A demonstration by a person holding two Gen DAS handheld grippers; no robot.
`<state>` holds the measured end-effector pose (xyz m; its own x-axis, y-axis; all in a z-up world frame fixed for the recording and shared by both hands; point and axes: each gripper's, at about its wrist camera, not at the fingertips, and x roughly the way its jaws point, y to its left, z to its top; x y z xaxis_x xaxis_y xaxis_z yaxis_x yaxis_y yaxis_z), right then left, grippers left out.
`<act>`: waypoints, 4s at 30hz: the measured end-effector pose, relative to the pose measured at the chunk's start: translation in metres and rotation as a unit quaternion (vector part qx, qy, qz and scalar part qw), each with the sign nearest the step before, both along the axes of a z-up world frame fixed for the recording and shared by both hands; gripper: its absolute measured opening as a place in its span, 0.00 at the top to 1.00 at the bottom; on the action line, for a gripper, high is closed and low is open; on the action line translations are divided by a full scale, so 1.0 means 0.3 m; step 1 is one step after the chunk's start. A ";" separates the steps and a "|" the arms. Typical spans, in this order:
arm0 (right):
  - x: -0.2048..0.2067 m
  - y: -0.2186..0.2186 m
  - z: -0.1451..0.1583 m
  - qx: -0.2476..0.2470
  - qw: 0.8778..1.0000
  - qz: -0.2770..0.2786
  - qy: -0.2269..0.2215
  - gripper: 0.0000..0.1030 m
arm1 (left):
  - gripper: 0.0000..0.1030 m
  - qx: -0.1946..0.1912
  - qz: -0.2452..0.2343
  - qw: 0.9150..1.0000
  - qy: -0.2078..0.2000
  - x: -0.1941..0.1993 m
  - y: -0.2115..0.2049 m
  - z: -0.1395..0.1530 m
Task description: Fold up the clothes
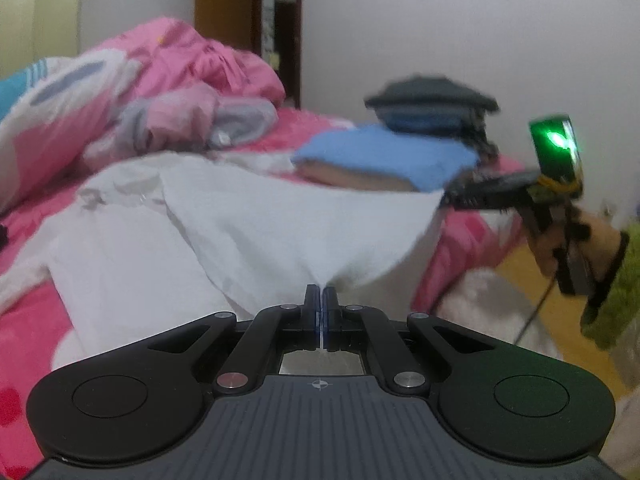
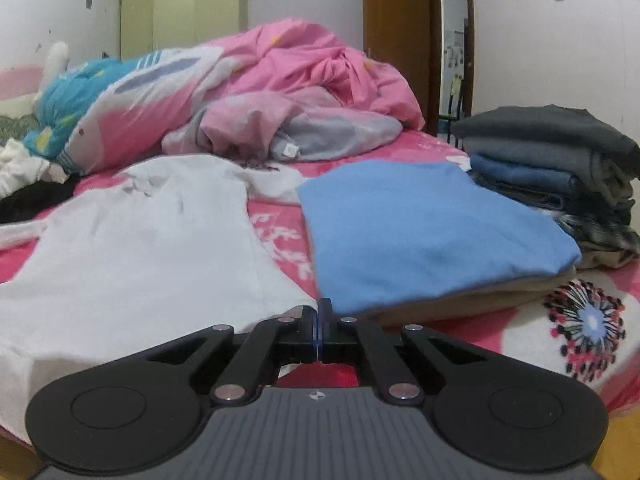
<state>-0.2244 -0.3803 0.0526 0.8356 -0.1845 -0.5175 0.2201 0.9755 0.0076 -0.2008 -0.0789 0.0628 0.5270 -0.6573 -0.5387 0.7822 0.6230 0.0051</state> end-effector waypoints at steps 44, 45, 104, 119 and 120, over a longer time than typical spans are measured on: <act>0.080 0.131 0.327 0.066 0.994 0.055 -0.061 0.54 | 0.62 -0.097 0.095 0.988 0.071 0.474 0.228 0.042; 0.160 0.180 0.361 0.077 0.991 0.089 -0.066 0.55 | 0.62 -0.090 0.109 0.988 0.061 0.522 0.223 0.040; 1.853 0.578 -0.052 0.138 0.963 0.187 0.136 0.55 | 0.61 -0.147 0.216 0.957 0.123 0.987 0.332 -0.222; 1.903 0.317 0.018 0.212 0.961 0.119 0.131 0.43 | 0.59 -0.144 0.213 0.958 0.123 0.983 0.327 -0.223; 1.924 0.311 -0.001 0.226 0.958 0.111 0.139 0.43 | 0.59 -0.144 0.212 0.959 0.123 0.983 0.326 -0.223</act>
